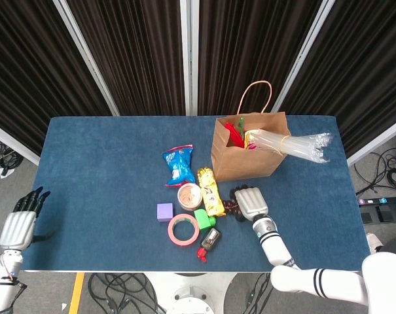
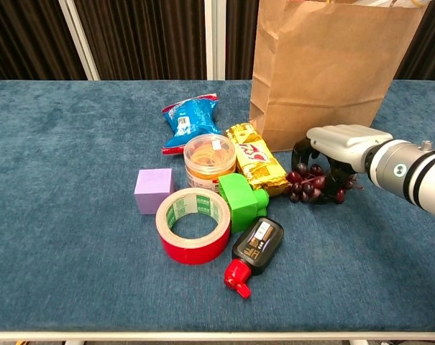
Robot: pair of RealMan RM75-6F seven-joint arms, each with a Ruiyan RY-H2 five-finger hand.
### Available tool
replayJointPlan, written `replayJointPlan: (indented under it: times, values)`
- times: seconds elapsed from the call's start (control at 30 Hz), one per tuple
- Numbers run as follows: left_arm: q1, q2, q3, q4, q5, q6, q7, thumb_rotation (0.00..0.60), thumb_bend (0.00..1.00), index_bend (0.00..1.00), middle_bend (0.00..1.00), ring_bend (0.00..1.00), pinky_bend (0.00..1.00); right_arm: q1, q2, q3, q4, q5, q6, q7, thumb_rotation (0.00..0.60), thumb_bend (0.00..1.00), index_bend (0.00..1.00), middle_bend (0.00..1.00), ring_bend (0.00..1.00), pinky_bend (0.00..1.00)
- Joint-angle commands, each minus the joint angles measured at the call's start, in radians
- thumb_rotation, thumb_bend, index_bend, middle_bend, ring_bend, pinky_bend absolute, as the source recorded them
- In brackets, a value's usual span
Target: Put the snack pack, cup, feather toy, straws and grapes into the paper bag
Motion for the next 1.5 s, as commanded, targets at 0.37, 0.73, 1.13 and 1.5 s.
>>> replayJointPlan:
  times: [0.37, 0.73, 1.13, 1.5]
  values:
    - [0.002, -0.002, 0.000, 0.005, 0.001, 0.001, -0.007, 0.600, 0.02, 0.15, 0.07, 0.01, 0.13, 0.008, -0.021, -0.002, 0.019, 0.036, 0.025, -0.018, 0.600, 0.24, 0.57, 0.45, 0.39, 0.64]
    - [0.001, -0.001, 0.001, -0.001, 0.003, -0.004, -0.004, 0.600, 0.02, 0.15, 0.07, 0.01, 0.13, 0.000, 0.004, -0.007, -0.001, 0.022, 0.064, -0.033, 0.600, 0.39, 0.73, 0.58, 0.53, 0.72]
    - [-0.004, 0.000, 0.001, -0.017, 0.008, -0.004, 0.005, 0.600, 0.02, 0.15, 0.07, 0.01, 0.13, -0.038, 0.191, 0.003, -0.209, -0.040, 0.157, -0.036, 0.600, 0.44, 0.81, 0.65, 0.60, 0.78]
    - [-0.008, 0.011, -0.004, -0.052, 0.009, 0.004, 0.031, 0.600, 0.02, 0.15, 0.07, 0.01, 0.13, 0.011, 0.287, 0.098, -0.382, -0.074, 0.190, -0.047, 0.600, 0.45, 0.82, 0.65, 0.61, 0.79]
